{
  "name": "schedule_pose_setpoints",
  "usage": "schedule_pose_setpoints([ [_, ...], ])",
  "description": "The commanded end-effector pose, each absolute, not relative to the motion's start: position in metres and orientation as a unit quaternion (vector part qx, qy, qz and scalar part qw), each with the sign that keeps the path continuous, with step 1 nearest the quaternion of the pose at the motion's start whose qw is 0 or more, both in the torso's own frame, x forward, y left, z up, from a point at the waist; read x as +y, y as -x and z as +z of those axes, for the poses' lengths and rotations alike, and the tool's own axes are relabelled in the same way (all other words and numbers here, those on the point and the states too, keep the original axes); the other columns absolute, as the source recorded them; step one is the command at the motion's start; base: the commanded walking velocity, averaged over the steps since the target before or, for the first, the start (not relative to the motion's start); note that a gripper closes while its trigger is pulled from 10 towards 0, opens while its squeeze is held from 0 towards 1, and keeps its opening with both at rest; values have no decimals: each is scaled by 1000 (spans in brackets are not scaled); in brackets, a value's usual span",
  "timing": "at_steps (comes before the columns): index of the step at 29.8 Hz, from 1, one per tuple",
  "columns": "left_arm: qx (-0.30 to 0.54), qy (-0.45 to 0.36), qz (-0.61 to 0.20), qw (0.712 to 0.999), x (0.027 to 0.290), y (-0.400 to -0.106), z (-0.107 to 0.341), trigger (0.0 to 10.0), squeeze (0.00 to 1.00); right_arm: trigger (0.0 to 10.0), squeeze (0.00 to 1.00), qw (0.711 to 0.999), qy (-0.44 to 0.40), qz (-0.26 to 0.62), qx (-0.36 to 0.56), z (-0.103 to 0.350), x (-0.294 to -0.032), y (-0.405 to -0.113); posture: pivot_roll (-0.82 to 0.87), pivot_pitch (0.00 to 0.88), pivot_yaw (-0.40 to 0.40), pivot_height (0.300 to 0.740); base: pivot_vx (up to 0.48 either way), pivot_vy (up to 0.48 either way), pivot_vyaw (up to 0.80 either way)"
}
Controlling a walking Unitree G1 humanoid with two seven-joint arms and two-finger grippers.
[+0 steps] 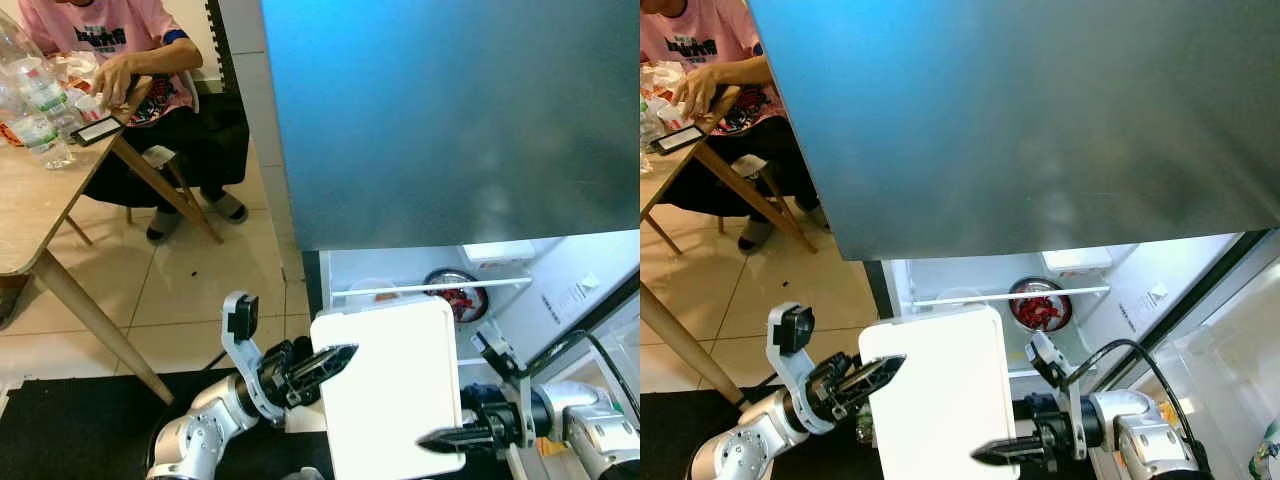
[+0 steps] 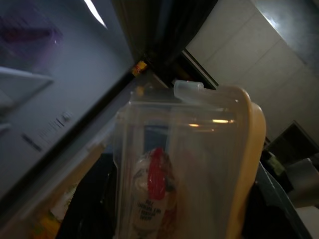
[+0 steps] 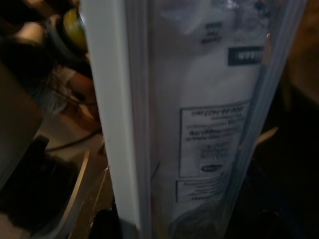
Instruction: Restocking fridge
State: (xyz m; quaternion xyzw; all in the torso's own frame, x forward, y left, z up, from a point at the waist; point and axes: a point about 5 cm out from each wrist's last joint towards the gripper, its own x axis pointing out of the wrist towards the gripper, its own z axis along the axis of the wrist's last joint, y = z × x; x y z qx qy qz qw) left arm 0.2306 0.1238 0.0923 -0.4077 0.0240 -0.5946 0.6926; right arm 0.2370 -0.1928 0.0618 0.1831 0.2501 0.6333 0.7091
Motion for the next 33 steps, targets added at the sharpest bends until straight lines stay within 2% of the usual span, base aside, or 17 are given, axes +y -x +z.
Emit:
schedule_pose_setpoints([
  [1,74,427,-581,689,118,-221,75,0,0,10000,655,763,-195,588,185,80,-198,-259,-19,103,34,740,0,0,0],
  [2,67,430,-572,696,120,-224,76,0,0,10000,1000,770,-211,577,171,82,-200,-262,-18,106,34,740,0,0,0],
  [5,41,446,-539,714,128,-232,78,0,0,10000,1000,783,-245,551,152,79,-204,-263,-16,112,33,740,0,0,0],
  [11,19,458,-511,728,137,-237,80,0,0,10000,1000,807,-291,497,129,72,-211,-264,-17,120,34,740,0,0,0],
  [14,17,459,-507,729,138,-237,80,0,0,10000,1000,809,-294,493,129,71,-211,-263,-17,120,34,740,0,0,0],
  [15,12,461,-502,731,139,-238,81,0,0,10000,965,812,-298,484,133,68,-211,-262,-20,123,36,740,0,0,0],
  [16,3,465,-491,736,142,-241,82,0,0,10000,353,813,-309,474,136,64,-211,-260,-22,124,34,740,0,0,0],
  [17,3,465,-491,736,142,-241,82,0,0,10000,353,813,-309,474,136,64,-211,-260,-22,124,34,740,0,0,0],
  [18,-9,470,-480,741,145,-243,83,0,0,10000,0,816,-325,459,136,61,-213,-259,-21,125,34,740,0,0,0],
  [24,-58,492,-439,750,161,-250,90,0,0,10000,0,813,-400,407,112,56,-226,-256,-24,126,34,740,0,0,0],
  [29,-88,512,-429,739,166,-250,96,0,0,10000,0,778,-458,420,89,56,-227,-244,-22,129,37,740,0,0,0],
  [33,-110,533,-423,724,169,-248,98,0,0,10000,0,761,-478,429,95,51,-221,-239,-20,130,41,740,0,0,0],
])
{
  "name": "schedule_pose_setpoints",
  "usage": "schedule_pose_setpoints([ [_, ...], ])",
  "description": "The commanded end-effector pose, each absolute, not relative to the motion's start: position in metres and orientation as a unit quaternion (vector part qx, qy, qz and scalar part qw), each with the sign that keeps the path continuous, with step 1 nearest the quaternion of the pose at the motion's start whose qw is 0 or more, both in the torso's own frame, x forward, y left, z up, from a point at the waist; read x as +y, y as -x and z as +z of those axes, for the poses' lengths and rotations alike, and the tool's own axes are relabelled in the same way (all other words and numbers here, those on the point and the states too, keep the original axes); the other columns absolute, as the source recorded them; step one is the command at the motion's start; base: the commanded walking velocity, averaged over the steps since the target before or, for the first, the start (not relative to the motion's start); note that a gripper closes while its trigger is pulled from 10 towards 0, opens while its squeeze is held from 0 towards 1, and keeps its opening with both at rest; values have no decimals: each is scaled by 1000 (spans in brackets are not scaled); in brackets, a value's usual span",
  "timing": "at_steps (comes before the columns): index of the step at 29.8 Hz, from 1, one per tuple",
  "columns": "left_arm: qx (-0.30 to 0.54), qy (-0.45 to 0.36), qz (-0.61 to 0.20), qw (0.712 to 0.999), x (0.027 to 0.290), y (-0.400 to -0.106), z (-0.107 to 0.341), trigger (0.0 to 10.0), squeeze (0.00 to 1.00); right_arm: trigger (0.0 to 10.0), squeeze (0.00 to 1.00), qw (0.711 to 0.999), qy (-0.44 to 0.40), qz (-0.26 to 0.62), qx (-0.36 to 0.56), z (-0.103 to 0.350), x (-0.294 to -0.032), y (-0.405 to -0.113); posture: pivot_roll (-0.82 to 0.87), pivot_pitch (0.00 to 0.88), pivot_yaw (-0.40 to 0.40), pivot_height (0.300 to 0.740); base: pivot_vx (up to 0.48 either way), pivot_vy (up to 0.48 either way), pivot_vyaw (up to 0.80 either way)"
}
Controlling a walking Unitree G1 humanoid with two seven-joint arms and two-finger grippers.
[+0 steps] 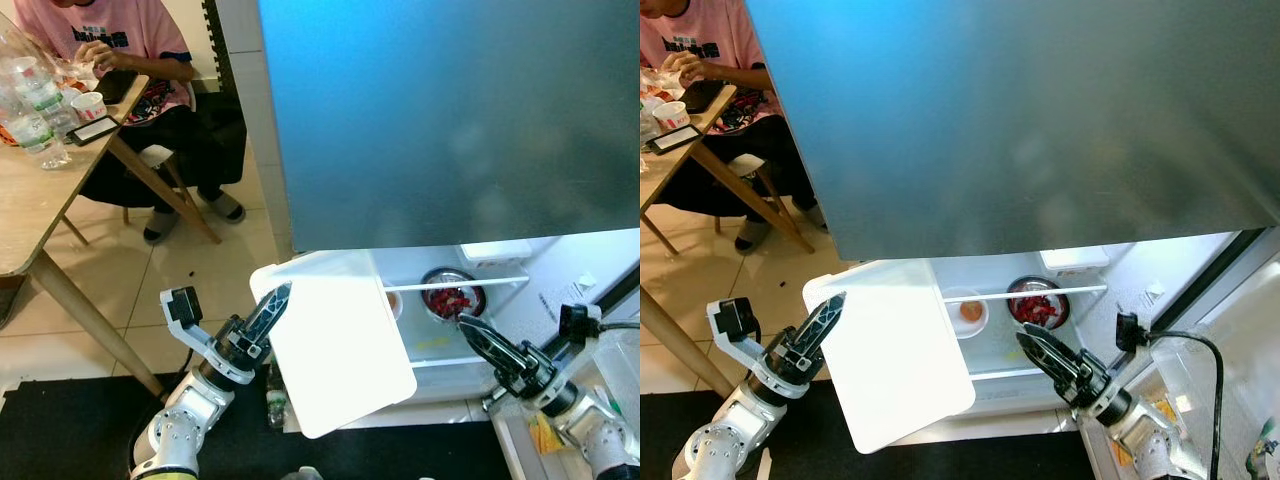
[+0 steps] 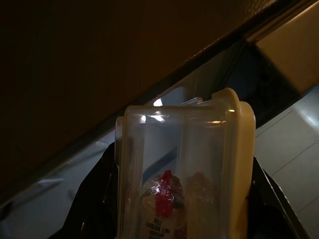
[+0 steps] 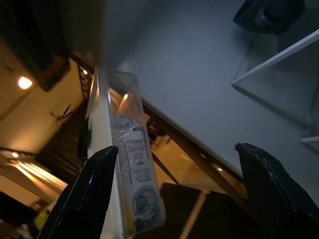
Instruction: Restocking fridge
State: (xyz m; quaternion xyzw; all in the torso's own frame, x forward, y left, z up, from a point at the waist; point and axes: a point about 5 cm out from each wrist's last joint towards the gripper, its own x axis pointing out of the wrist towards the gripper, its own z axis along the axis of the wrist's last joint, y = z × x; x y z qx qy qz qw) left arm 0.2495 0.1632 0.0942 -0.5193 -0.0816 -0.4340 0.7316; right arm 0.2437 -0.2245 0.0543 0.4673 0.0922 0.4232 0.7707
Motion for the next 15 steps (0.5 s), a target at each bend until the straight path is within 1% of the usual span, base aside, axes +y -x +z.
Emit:
schedule_pose_setpoints([
  [1,-114,538,-422,721,170,-248,98,0,0,10000,0,755,-478,437,105,49,-217,-236,-20,130,41,740,0,0,0],
  [2,-114,538,-422,721,170,-248,98,0,0,10000,0,755,-478,437,105,49,-217,-236,-20,130,41,740,0,0,0],
  [4,-122,548,-417,715,170,-248,98,0,0,10000,0,743,-476,452,129,43,-206,-231,-20,130,41,740,0,0,0],
  [5,-122,548,-417,715,170,-248,98,0,0,10000,0,743,-476,452,129,43,-206,-231,-20,130,41,740,0,0,0],
  [6,-125,552,-415,713,170,-248,98,0,0,10000,0,738,-476,456,142,39,-200,-228,-21,130,39,740,0,0,0],
  [9,-127,555,-413,711,170,-249,98,0,0,10000,0,736,-469,461,160,33,-194,-224,-20,132,41,740,0,0,0],
  [10,-129,558,-414,708,168,-250,98,0,0,10000,0,723,-476,468,176,27,-185,-218,-20,132,41,740,0,0,0],
  [14,-130,561,-415,705,168,-251,99,0,0,10000,0,703,-490,488,166,31,-178,-214,-25,135,39,740,0,0,0],
  [15,-130,561,-415,704,167,-252,99,0,0,10000,0,691,-489,506,165,33,-173,-210,-31,138,40,740,0,0,0],
])
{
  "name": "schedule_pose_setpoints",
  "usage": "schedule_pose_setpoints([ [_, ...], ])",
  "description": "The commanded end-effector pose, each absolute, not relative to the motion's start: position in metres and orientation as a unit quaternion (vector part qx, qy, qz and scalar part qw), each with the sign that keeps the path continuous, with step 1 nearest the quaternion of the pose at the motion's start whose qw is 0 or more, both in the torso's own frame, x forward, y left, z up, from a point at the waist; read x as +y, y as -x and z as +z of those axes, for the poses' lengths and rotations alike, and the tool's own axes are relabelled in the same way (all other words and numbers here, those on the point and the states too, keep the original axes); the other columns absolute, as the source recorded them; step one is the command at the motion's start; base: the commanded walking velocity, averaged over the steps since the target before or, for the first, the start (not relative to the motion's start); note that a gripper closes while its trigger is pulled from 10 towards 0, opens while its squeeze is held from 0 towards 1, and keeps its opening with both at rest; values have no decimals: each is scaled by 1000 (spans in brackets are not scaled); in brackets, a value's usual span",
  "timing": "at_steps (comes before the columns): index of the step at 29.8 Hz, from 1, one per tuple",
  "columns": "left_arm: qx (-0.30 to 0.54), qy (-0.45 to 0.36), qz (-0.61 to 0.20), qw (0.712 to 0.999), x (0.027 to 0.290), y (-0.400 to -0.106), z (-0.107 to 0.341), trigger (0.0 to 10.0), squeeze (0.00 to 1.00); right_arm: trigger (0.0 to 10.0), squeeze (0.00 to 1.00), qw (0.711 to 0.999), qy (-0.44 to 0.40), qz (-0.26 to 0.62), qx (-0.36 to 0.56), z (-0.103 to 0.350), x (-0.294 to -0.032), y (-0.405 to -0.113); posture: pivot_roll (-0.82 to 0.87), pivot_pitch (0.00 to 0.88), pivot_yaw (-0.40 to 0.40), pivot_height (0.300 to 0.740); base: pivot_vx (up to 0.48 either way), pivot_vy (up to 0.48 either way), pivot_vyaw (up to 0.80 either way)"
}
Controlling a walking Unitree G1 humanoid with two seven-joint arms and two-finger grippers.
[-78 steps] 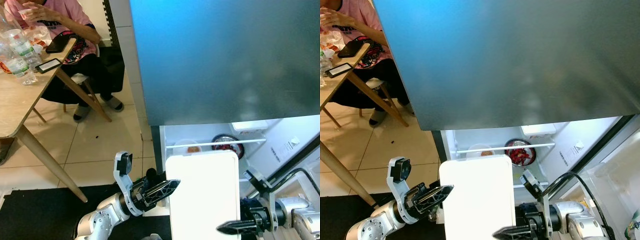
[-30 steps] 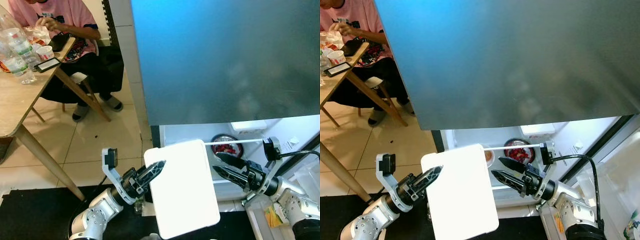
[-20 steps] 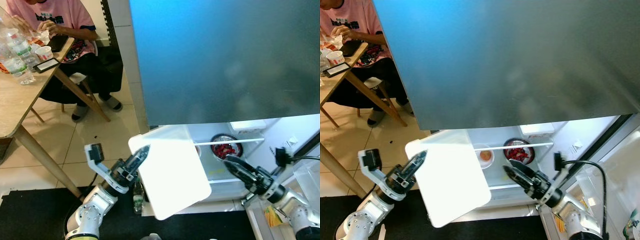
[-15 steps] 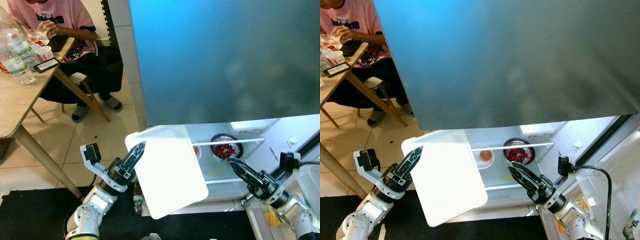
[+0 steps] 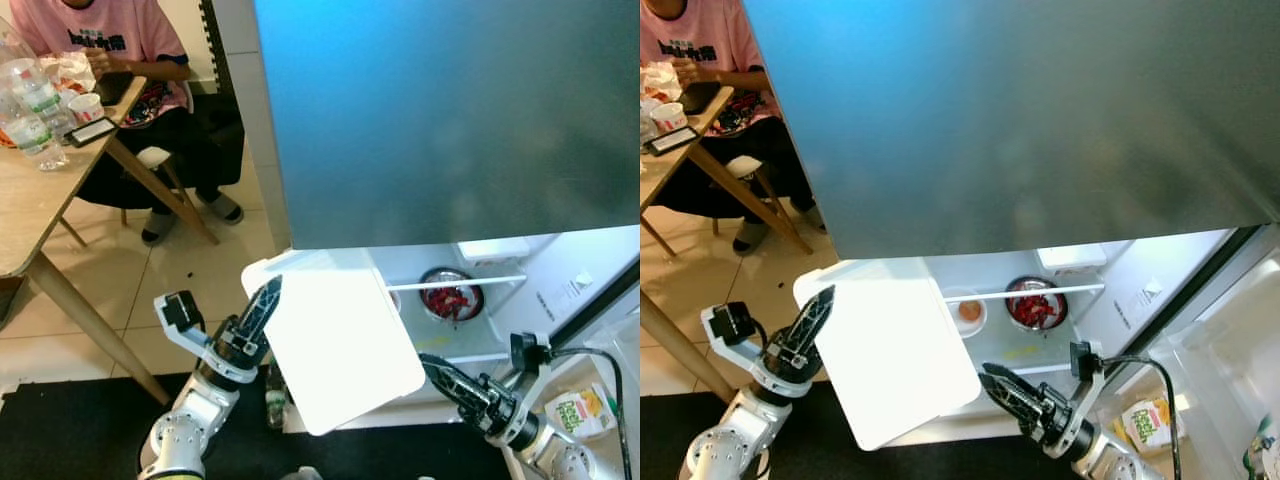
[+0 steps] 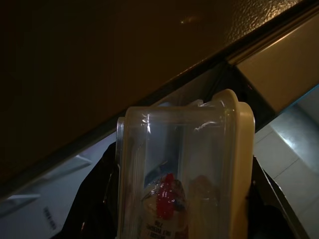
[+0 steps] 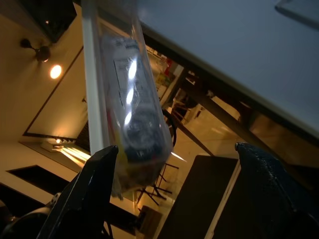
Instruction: Restocking fridge
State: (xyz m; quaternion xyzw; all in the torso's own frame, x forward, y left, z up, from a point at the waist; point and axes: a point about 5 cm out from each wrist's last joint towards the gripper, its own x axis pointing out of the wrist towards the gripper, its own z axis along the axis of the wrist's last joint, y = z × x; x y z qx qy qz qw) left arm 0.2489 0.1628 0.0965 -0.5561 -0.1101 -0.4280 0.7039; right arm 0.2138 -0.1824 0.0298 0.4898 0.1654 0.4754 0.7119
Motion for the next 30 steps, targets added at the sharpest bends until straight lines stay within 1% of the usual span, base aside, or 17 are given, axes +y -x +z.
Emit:
schedule_pose_setpoints([
  [1,-130,561,-415,704,167,-252,99,0,0,10000,0,691,-489,506,165,33,-173,-210,-31,138,40,740,0,0,0],
  [5,-130,563,-417,702,165,-253,99,0,0,10000,0,679,-481,528,173,33,-164,-204,-31,138,40,740,0,0,0],
  [9,-132,564,-418,700,163,-254,100,0,0,10000,0,673,-483,533,171,33,-158,-203,-32,141,37,740,0,0,0],
  [13,-133,566,-420,697,161,-253,101,0,0,10000,0,684,-483,518,174,26,-161,-197,-31,144,38,740,0,0,0],
  [16,-132,567,-420,696,161,-253,102,0,0,10000,0,684,-482,521,168,26,-162,-195,-32,145,39,740,0,0,0],
  [18,-132,568,-421,695,160,-253,102,0,0,10000,0,675,-484,535,156,31,-159,-192,-32,145,39,740,0,0,0],
  [23,-130,567,-422,695,161,-253,102,0,0,10000,0,661,-464,566,165,31,-149,-186,-29,140,40,740,0,0,0],
  [28,-133,566,-424,694,161,-254,104,0,0,10000,0,667,-454,561,184,24,-151,-183,-23,137,38,740,0,0,0],
  [30,-134,566,-426,693,161,-254,105,0,0,10000,0,677,-448,556,179,24,-150,-185,-22,136,40,740,0,0,0],
])
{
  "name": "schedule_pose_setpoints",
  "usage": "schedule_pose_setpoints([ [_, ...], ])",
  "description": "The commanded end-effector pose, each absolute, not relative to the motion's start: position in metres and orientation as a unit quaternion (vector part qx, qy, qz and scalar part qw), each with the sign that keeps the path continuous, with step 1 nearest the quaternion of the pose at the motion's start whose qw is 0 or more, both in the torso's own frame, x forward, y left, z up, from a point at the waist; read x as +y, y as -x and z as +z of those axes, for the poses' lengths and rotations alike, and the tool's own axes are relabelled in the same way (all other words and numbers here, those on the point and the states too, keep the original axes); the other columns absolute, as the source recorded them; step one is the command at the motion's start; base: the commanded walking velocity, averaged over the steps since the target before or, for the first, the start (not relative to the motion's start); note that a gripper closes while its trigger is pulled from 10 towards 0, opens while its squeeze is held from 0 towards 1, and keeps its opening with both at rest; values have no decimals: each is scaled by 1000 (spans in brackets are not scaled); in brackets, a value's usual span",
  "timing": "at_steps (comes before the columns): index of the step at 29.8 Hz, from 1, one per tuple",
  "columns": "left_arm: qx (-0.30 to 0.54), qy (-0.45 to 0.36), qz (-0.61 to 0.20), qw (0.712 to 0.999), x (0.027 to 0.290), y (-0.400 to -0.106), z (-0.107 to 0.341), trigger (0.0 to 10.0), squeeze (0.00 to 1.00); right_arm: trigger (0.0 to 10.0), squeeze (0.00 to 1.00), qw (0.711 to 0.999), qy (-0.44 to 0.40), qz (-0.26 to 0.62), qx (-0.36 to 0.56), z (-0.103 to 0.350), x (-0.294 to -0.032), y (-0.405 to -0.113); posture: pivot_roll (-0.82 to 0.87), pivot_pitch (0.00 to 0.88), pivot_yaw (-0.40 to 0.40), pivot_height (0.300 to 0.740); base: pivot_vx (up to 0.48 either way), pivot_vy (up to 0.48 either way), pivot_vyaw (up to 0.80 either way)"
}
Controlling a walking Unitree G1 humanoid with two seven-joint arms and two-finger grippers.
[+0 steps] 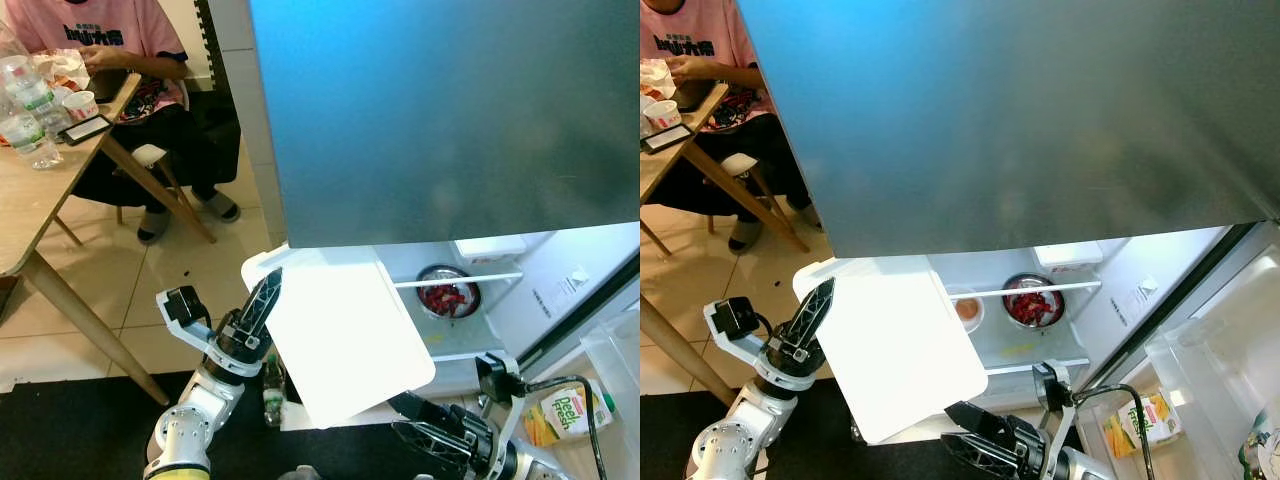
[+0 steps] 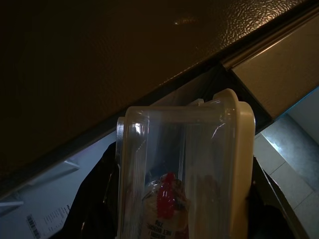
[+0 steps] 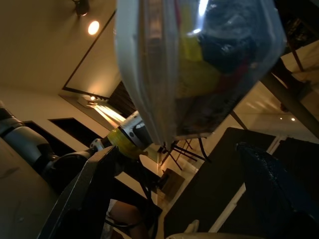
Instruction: Restocking fridge
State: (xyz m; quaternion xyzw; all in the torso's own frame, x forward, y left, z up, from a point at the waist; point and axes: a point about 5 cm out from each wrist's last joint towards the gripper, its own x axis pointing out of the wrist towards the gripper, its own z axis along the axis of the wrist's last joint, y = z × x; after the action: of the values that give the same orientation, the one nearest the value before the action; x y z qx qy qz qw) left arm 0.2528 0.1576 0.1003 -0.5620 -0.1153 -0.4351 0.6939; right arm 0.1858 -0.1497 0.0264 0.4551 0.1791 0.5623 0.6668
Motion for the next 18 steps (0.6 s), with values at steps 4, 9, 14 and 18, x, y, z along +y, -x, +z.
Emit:
schedule_pose_setpoints([
  [4,-133,568,-430,689,158,-254,106,0,0,10000,0,712,-421,541,149,27,-140,-198,-22,136,40,740,0,0,0],
  [9,-133,568,-431,688,157,-254,106,0,0,10000,0,722,-418,534,133,29,-133,-205,-21,139,43,740,0,0,0],
  [14,-135,569,-432,687,157,-254,107,0,0,10000,0,722,-419,537,119,33,-124,-207,-21,143,44,740,0,0,0],
  [18,-136,570,-431,686,156,-254,107,0,0,10000,0,732,-431,518,100,32,-120,-212,-21,147,44,740,0,0,0],
])
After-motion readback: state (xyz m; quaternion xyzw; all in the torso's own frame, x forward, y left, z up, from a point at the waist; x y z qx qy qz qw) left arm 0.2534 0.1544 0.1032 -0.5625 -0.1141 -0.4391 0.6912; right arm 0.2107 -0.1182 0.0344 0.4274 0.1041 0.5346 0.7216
